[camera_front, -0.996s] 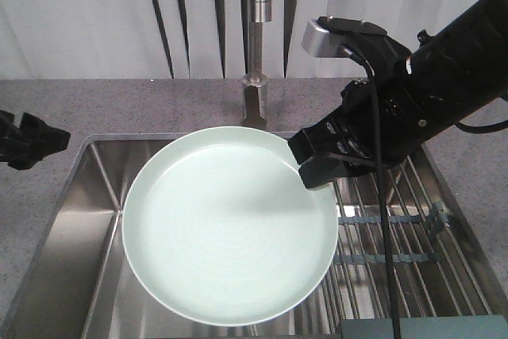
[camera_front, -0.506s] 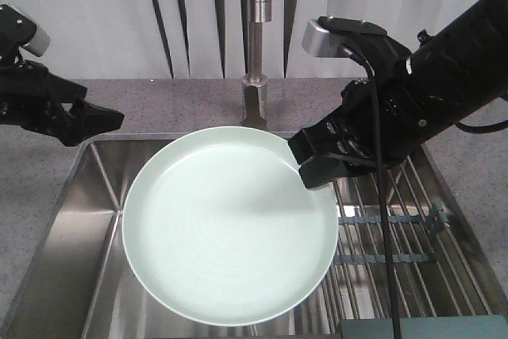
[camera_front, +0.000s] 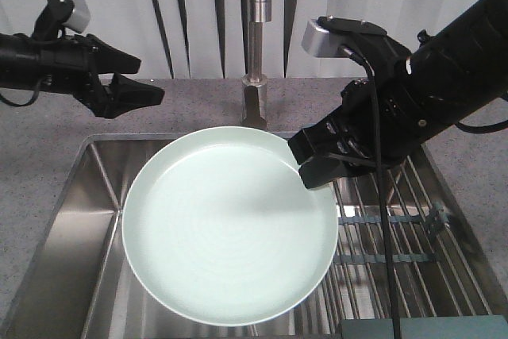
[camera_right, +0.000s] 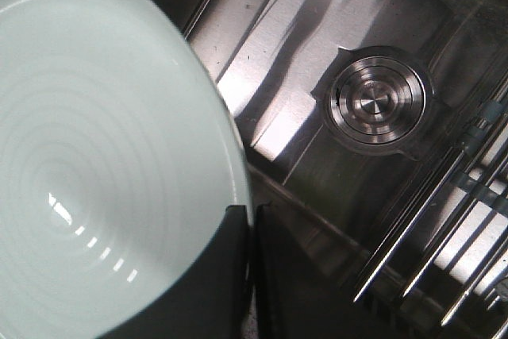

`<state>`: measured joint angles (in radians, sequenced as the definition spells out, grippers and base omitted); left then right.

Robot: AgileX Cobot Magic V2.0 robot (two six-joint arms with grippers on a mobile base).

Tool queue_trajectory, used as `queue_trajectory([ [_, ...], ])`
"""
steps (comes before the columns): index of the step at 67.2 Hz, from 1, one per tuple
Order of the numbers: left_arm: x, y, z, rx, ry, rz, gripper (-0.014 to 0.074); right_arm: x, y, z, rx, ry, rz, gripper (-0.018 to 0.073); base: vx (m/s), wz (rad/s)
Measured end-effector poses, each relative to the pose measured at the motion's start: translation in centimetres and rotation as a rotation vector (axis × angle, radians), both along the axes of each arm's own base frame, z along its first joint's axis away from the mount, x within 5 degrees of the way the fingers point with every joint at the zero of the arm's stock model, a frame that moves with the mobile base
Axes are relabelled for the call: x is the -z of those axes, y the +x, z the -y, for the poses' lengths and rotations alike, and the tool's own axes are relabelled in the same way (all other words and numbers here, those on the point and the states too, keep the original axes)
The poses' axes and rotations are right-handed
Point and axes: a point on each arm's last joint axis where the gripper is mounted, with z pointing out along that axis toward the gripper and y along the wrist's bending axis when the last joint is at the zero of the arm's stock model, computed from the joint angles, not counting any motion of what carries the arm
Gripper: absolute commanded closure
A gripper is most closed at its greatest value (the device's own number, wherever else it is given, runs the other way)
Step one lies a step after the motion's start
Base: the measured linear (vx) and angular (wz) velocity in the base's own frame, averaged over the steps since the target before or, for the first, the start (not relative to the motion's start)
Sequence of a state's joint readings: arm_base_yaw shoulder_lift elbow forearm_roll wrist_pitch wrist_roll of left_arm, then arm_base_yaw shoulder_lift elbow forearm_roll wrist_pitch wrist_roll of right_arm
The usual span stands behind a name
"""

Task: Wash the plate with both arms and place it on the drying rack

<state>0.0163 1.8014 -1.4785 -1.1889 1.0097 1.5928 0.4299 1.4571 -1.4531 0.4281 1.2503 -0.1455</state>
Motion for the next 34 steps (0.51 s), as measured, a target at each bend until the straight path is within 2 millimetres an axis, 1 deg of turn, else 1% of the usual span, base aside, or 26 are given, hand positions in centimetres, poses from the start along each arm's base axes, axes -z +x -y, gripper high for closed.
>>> queue_trajectory([
  [16,0.6,1.6,4.6,0.126,0.001,0.022,0.0006,0.0,0.0,0.0,0.000,0.000,0.000,0.0564,0.00,0.00],
  [34,1.6,3.1,8.8,0.207,0.001,0.042,0.0006,0.0,0.0,0.0,0.000,0.000,0.000,0.0564,0.00,0.00],
])
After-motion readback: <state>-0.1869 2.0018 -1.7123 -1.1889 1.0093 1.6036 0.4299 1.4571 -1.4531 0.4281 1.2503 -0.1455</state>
